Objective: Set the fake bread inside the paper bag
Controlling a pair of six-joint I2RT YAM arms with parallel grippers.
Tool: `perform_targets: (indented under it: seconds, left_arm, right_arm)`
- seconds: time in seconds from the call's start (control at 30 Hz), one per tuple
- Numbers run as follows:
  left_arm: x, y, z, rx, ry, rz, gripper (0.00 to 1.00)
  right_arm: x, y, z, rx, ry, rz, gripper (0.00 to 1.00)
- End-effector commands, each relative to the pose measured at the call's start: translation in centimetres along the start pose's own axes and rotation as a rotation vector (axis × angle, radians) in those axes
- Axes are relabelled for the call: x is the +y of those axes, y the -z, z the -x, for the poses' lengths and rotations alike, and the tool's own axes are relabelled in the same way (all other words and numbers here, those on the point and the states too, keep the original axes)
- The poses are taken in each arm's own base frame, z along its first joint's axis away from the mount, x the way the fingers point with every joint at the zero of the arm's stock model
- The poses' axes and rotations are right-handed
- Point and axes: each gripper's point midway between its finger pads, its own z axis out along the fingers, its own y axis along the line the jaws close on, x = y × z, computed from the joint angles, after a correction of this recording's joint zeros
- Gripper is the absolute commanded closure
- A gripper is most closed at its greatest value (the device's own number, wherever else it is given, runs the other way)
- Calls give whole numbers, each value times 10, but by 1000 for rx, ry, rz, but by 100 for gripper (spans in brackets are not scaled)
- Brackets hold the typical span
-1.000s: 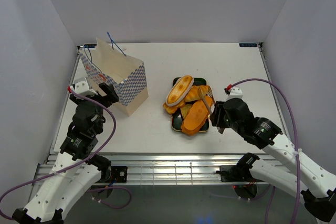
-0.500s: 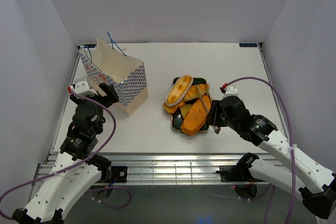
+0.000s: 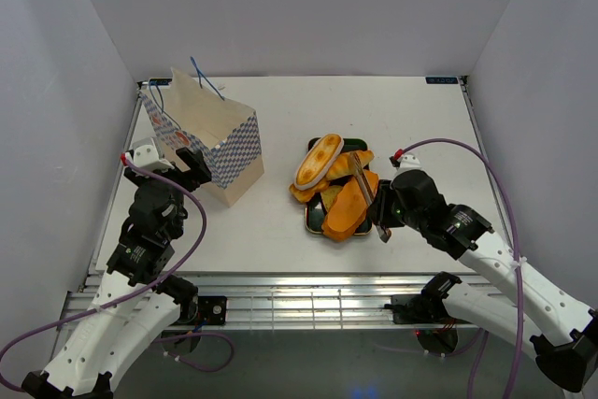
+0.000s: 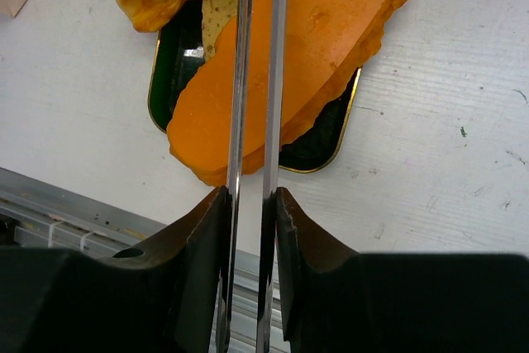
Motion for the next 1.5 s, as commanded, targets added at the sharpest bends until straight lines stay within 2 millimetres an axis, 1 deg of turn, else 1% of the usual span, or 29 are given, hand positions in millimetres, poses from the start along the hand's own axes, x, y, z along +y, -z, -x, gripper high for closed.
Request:
perform_targets:
  seconds: [0.0,0.07,0.1,0.17,0.2,0.3,0.33,0.37,0.4,0.43,0.47,0.57,0.63,0.8,0.83,0.9,0.97,1.0,1.07,1.13,1.17,1.23,1.27,1.3,1.4,1.47]
  left_arm:
    - [-4,2,5,-6,3,-18,3]
    - [-3,2,6,-10,6,-16,3]
    - [-3,2,6,-8,3,-17,3]
    - [-3,2,6,-8,5,-15,3]
    - [-3,2,6,-9,3,-14,3]
    - [-2,2,6,-12,5,-12,3]
    - [-2,3,6,-12,4,-12,3]
    - [-2,3,6,-12,4,-12,3]
    - [-2,3,8,-18,7,-10,3]
    - [-1,3,7,-16,7,-10,3]
    - [-1,3,7,-16,6,-10,3]
    - [-1,4,7,-17,6,-10,3]
    - [-1,4,8,-19,10,-11,3]
    - [-1,4,9,-21,10,-13,3]
    - [-1,4,10,-24,12,-12,3]
    - [-1,5,10,-23,12,-14,3]
    - [1,6,11,-29,15,-7,2]
    - [1,6,12,-31,17,-6,2]
    - [0,7,13,-33,20,-12,2]
    - [0,7,13,-34,22,-14,2]
    - [0,7,13,-34,21,-17,2]
    - [-1,8,14,-35,24,-19,2]
    - [-1,8,14,-34,24,-22,2]
    - [-2,8,14,-33,24,-26,2]
    - [-2,8,14,-34,25,-27,3]
    - [-2,8,14,-34,25,-27,2]
  right_arm:
    - [12,4,10,-29,-3,58,73]
    - [11,6,11,-28,-2,52,76]
    - [12,10,17,-43,-2,54,79]
    - [11,15,20,-50,0,46,80]
    - [14,21,29,-73,0,48,81]
    - [14,32,41,-98,6,38,85]
    - [17,40,51,-124,5,44,87]
    - [16,43,52,-120,7,34,90]
    - [14,47,57,-134,7,21,90]
    - [17,53,64,-151,3,28,91]
    - [17,55,66,-154,6,29,92]
    - [21,66,75,-180,6,45,92]
    - [23,71,78,-184,9,52,92]
    - [37,85,96,-227,35,109,92]
    - [37,83,97,-212,43,99,92]
    - [42,87,104,-217,60,111,92]
    - [45,84,105,-206,64,117,92]
    - [44,83,104,-202,63,112,84]
    - [40,79,100,-189,54,91,76]
    - [35,74,92,-177,40,74,73]
    - [32,72,90,-175,33,61,68]
    - [25,68,82,-166,33,40,64]
    - [22,66,79,-160,32,32,59]
    - [19,64,76,-160,34,17,57]
    - [11,60,68,-147,46,-4,50]
    - [8,57,63,-137,67,-15,49]
